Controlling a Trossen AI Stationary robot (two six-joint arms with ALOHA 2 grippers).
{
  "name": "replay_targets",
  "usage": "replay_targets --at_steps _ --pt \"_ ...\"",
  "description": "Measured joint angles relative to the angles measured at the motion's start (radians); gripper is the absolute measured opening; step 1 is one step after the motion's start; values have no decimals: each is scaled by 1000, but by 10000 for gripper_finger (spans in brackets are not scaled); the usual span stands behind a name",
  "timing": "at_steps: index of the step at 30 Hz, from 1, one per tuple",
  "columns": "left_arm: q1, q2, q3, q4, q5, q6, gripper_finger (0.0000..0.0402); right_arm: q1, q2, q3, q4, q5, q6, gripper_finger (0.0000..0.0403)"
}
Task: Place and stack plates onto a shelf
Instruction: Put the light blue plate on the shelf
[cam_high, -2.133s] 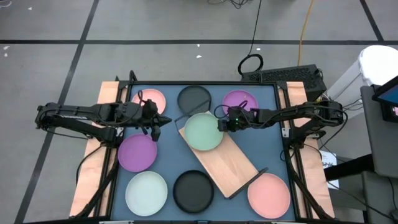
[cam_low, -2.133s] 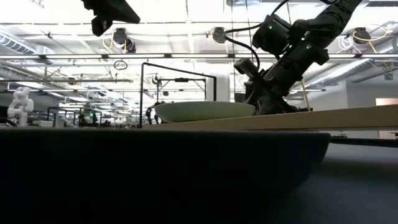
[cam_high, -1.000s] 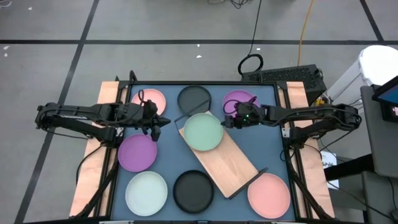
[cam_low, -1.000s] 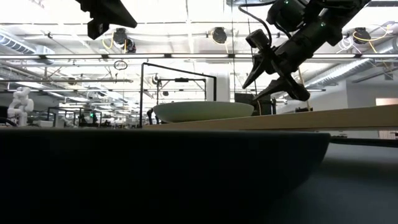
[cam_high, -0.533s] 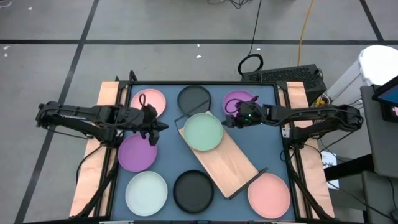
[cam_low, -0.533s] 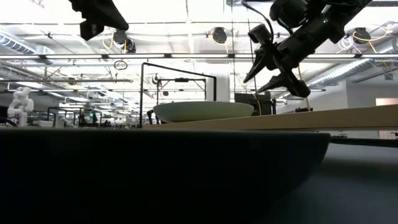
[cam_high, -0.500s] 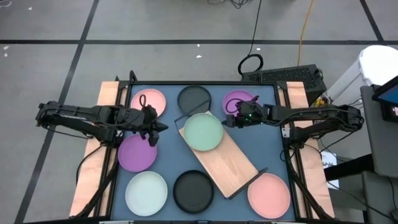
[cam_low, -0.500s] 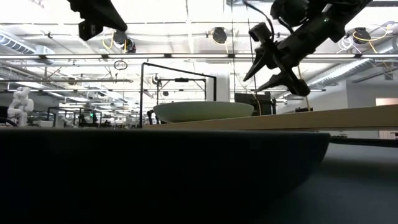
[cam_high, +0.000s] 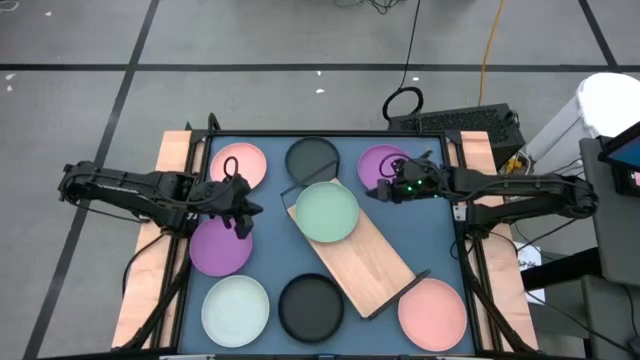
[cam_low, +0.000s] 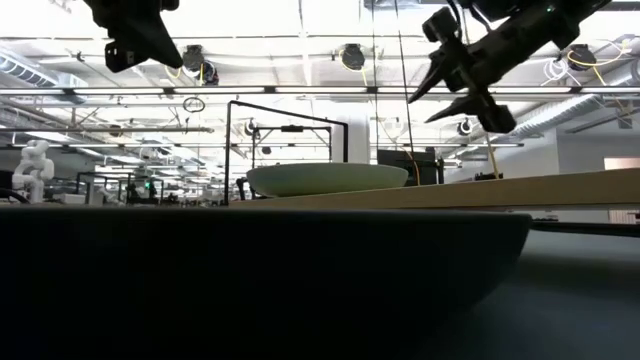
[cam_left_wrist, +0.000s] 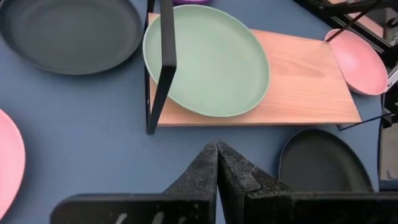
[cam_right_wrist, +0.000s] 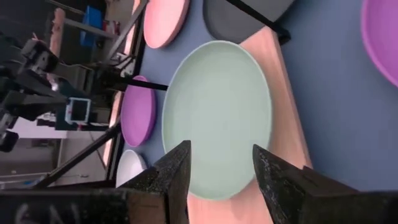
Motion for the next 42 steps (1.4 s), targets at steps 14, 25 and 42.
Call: replay_targets --at_steps 14,25,42 --pt "0 0 -14 -11 0 -25 5 69 -164 0 -143 -2 119 155" --pt "-48 0 -31 -11 189 84 11 131 -172 0 -183 0 131 155" --pt "-264 87 -31 -26 265 316 126 131 -172 0 -181 3 131 155"
